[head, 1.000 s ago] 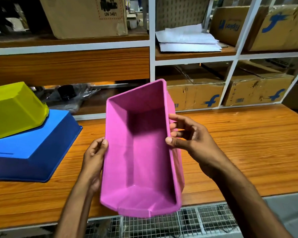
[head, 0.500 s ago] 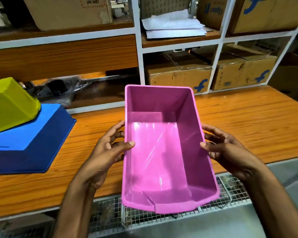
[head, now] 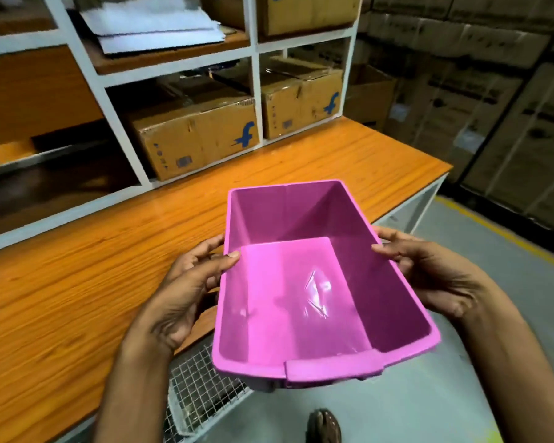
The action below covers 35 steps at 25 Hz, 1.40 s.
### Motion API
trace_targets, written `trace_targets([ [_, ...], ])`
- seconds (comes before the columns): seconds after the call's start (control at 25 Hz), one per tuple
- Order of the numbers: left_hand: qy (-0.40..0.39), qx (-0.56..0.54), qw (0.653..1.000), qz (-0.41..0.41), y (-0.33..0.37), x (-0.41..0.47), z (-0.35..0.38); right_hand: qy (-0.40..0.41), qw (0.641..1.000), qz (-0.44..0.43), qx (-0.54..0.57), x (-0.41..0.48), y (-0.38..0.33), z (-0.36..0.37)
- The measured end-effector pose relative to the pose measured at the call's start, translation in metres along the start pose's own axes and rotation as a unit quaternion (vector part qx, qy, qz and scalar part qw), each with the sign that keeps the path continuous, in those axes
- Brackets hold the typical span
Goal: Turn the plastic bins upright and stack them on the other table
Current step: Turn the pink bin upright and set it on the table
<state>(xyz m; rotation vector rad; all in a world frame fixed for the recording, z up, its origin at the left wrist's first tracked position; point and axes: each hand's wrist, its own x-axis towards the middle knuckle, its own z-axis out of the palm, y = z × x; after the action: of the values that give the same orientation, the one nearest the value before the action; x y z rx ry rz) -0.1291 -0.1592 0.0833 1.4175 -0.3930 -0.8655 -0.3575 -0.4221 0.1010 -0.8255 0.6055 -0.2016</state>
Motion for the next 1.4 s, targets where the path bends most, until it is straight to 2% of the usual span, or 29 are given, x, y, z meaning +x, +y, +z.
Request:
trace_targets([
  [0.24,-0.048,-0.014,0.999,0.015,-0.039,0.033,0.115,0.093,0.987,-0.125,-0.049,-0.059,-0.008,-0.102],
  [0.44,-0.053,0.004,0.998,0.032,-0.053,0.065,0.247,0.146,0.973,-0.172,-0.05,-0.079,-0.042,-0.217],
  [0.6,-0.037,0.025,0.996,0.078,-0.053,0.095,0.352,0.139,0.972,-0.184,-0.052,-0.073,-0.1,-0.307],
  [0.76,0.003,0.026,0.992,0.125,-0.047,0.122,0.419,0.103,0.975,-0.19,-0.047,-0.041,-0.161,-0.367],
  [0.92,0.055,0.014,0.991,0.125,-0.033,0.161,0.447,0.048,0.979,-0.189,-0.059,0.022,-0.206,-0.392],
  [1.16,0.133,-0.002,0.983,0.129,-0.008,0.261,0.444,0.0,0.986,-0.15,-0.079,0.134,-0.275,-0.401],
  [1.4,0.191,-0.047,0.98,0.037,0.016,0.359,0.43,-0.065,0.992,-0.034,-0.105,0.24,-0.363,-0.381],
])
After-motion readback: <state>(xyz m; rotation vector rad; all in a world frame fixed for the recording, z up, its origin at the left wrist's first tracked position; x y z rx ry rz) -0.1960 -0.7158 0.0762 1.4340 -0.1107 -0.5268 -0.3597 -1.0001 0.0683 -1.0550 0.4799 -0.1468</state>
